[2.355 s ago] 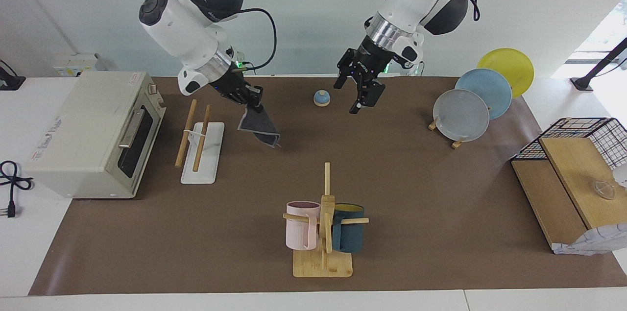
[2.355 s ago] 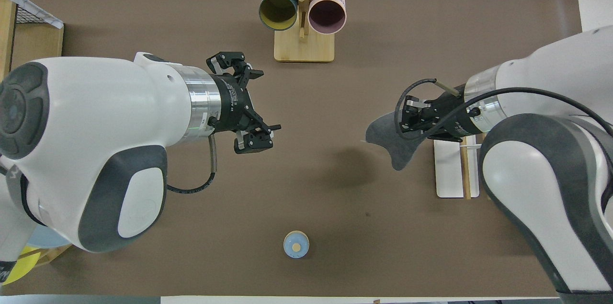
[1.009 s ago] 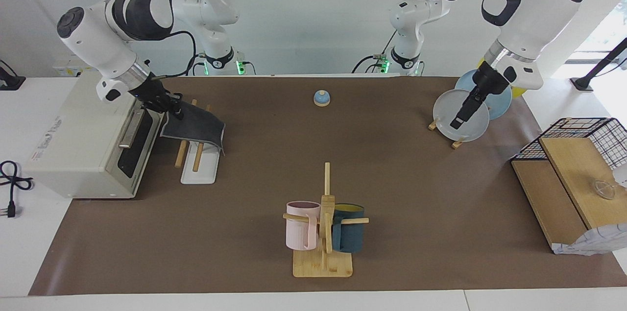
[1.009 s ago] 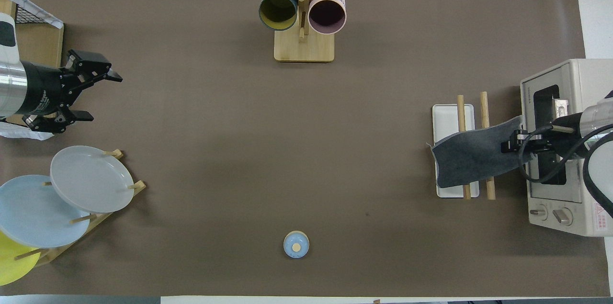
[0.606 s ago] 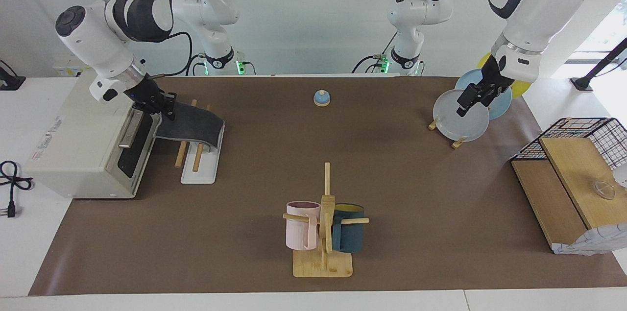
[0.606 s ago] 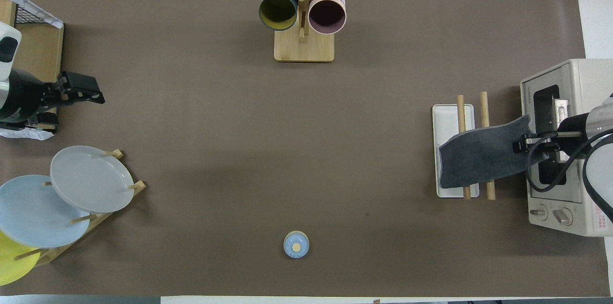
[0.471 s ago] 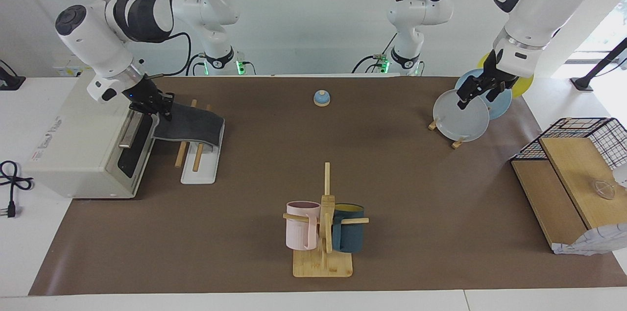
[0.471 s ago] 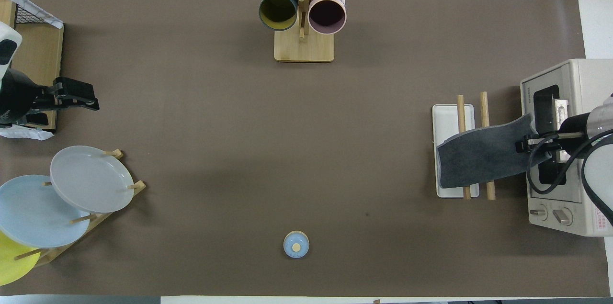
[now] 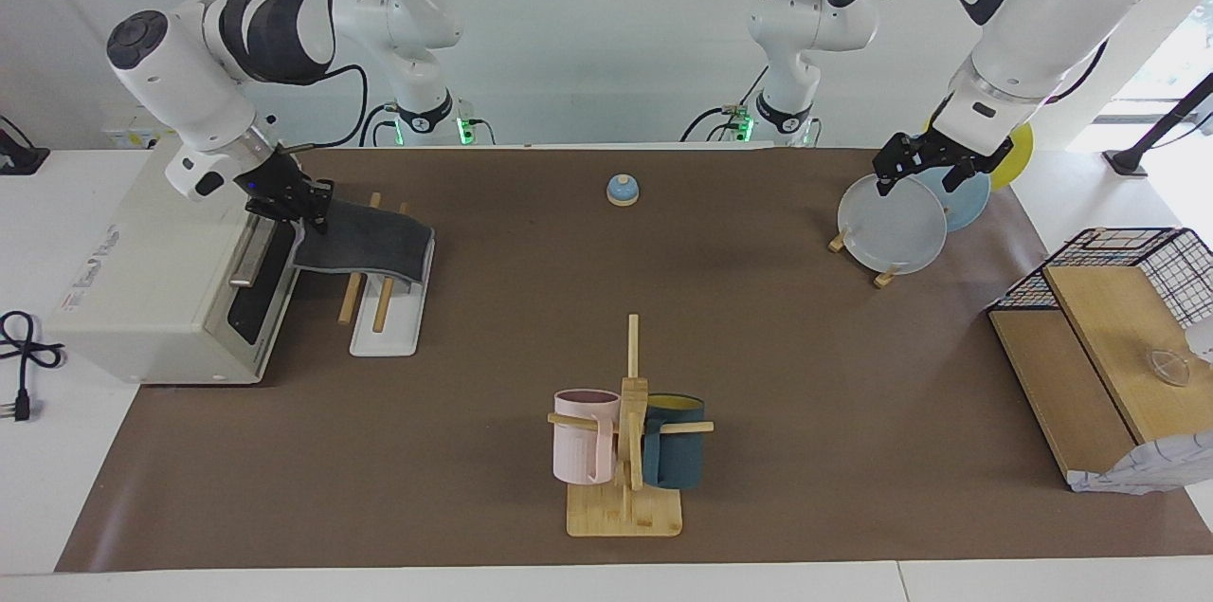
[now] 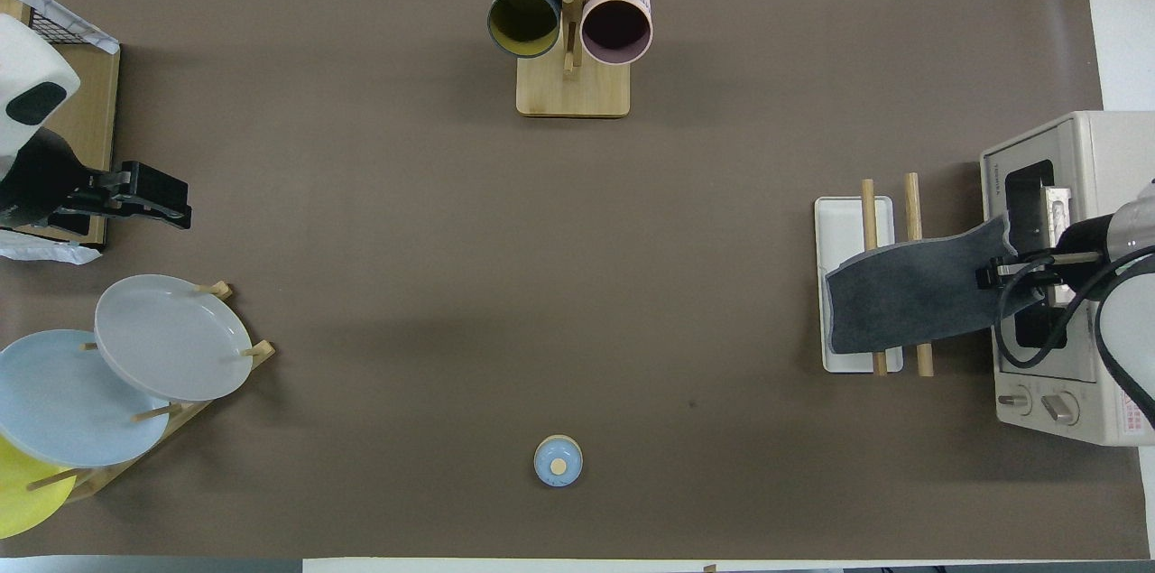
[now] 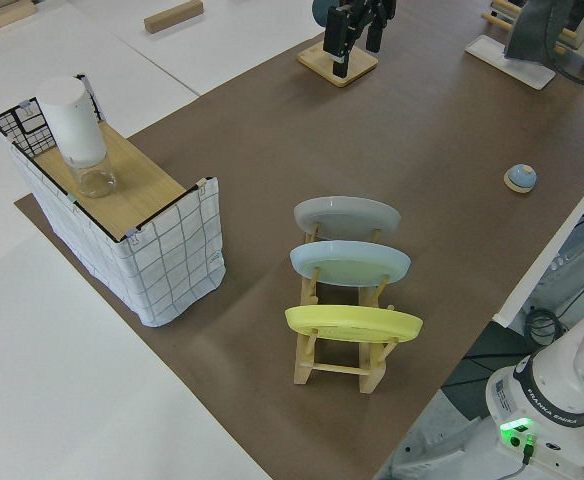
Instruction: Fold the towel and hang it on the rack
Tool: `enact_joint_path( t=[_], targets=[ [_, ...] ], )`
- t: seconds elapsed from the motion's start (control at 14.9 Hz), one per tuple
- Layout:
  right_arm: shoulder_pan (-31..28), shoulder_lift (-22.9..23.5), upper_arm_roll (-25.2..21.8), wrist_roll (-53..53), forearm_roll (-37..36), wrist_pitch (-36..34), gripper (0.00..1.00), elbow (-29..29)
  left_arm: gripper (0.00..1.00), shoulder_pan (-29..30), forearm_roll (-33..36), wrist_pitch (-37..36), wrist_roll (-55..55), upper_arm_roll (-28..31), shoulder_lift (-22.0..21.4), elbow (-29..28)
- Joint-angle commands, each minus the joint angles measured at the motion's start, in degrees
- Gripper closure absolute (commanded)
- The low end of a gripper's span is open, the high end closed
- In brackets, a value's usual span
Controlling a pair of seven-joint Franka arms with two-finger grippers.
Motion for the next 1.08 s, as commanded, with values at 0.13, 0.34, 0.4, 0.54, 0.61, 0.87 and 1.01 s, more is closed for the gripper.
enact_joint_path(
  t=[0.13,0.34,0.4,0.54,0.61,0.87,1.01],
  targets=[
    [-1.2,-1.34,0.76,-0.76,-0.85,1.13,0.72,-1.75,0.0,4.58,0.58,2.08,0.85,-4.31,0.91,0.32],
    [-1.29,-1.25,0.76,-0.94,-0.85,0.78,0.0,-1.4,0.0,5.3,0.58,2.69,0.67,-5.91,-0.05,0.41],
    [-1.29,-1.08,0.76,-0.94,-0.85,0.69,0.0,-1.14,0.0,5.39,0.58,2.87,0.59,-5.82,-0.14,0.15],
    [-1.2,-0.99,0.76,-1.03,-0.85,0.51,0.0,-0.79,0.0,5.48,0.58,2.96,0.68,-5.82,-0.15,0.15],
    [-1.2,-0.99,0.76,-1.03,-0.94,0.42,0.0,-0.61,0.0,5.48,0.58,2.96,0.59,-5.91,-0.15,0.15],
    [-0.06,-0.72,1.03,-0.85,-2.25,-1.59,0.0,3.33,0.0,5.39,0.58,2.96,0.85,-5.82,-0.15,0.06],
    [1.78,0.5,1.2,-0.76,-4.71,-3.26,0.0,7.19,0.0,5.39,0.58,3.05,0.77,-5.73,-0.41,-0.2]
  ],
)
